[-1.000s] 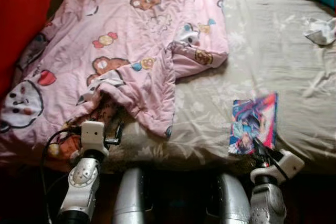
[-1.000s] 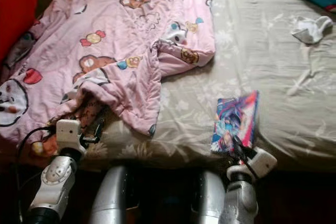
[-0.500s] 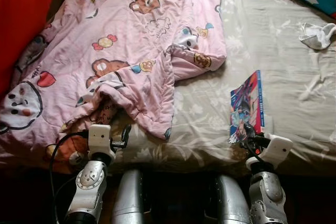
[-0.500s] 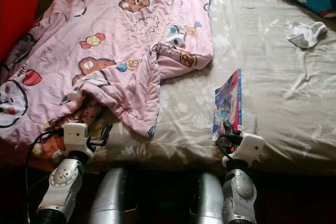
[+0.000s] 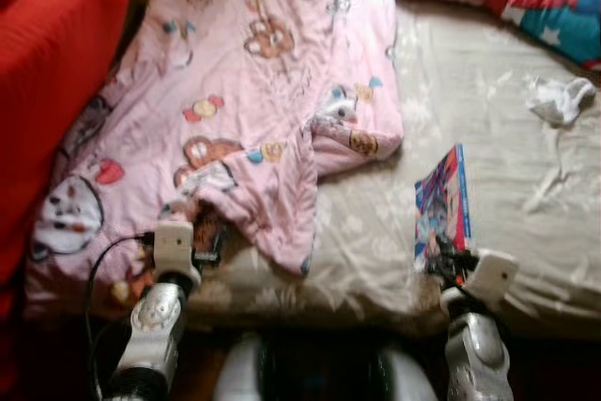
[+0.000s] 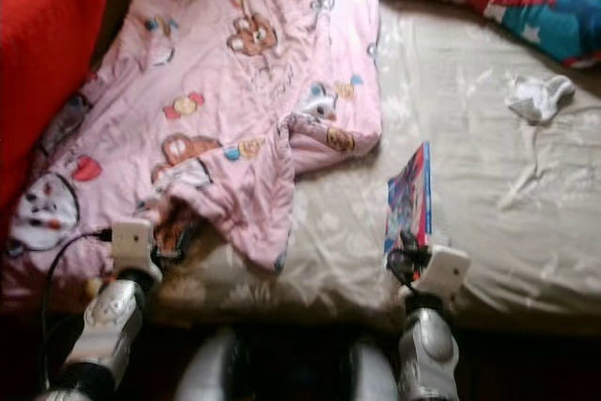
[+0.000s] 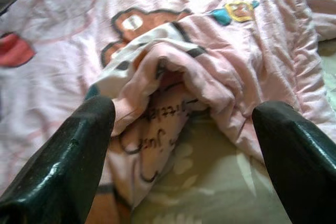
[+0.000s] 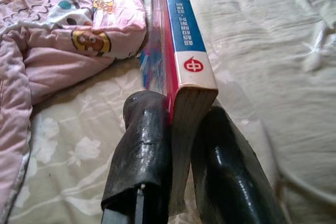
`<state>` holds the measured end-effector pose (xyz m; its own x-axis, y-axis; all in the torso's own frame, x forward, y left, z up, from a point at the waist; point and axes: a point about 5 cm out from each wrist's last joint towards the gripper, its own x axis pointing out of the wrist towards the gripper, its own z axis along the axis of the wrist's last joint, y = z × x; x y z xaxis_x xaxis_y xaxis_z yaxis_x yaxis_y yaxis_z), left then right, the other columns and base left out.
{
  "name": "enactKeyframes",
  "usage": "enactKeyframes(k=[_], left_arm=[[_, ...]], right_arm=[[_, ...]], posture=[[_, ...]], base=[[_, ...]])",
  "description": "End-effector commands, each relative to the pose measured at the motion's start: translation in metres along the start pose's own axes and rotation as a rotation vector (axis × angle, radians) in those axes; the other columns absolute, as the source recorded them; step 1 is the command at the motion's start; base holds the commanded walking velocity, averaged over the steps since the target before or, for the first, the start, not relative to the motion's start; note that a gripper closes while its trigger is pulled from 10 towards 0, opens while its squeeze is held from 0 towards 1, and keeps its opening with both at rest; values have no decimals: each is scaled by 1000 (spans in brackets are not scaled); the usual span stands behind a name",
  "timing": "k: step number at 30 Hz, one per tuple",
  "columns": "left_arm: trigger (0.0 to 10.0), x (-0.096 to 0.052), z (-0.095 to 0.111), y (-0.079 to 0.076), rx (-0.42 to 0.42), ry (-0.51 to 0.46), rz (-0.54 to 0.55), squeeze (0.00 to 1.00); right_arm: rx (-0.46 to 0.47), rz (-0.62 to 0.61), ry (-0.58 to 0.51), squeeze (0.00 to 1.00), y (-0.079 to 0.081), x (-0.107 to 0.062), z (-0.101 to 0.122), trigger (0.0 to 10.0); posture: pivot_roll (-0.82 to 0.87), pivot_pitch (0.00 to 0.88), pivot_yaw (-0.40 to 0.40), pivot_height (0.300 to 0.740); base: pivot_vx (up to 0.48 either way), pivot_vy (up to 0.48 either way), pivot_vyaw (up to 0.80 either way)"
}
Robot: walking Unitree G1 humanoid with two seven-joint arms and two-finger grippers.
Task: Clean up the room
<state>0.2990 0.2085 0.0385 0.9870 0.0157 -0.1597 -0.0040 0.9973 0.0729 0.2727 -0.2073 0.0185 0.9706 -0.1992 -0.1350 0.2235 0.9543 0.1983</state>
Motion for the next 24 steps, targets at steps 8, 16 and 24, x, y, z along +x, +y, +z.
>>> enactKeyframes(k=[8, 16, 24], left_arm=[[10000, -18, -50, 17, -89, 313, 59, 0], [10000, -49, -88, 23, -54, 507, 107, 0], [10000, -56, -94, 23, -44, 525, 100, 0]], right_arm=[[10, 1, 28, 0, 0, 10, 2, 10000], [8, 14, 69, 0, 4, 7, -8, 10000], [14, -19, 114, 0, 2, -2, -20, 10000]], posture=[[139, 53, -10, 740], [147, 71, -14, 740], [145, 99, -3, 740]], base=[[0, 0, 0], [0, 0, 0], [0, -120, 0]])
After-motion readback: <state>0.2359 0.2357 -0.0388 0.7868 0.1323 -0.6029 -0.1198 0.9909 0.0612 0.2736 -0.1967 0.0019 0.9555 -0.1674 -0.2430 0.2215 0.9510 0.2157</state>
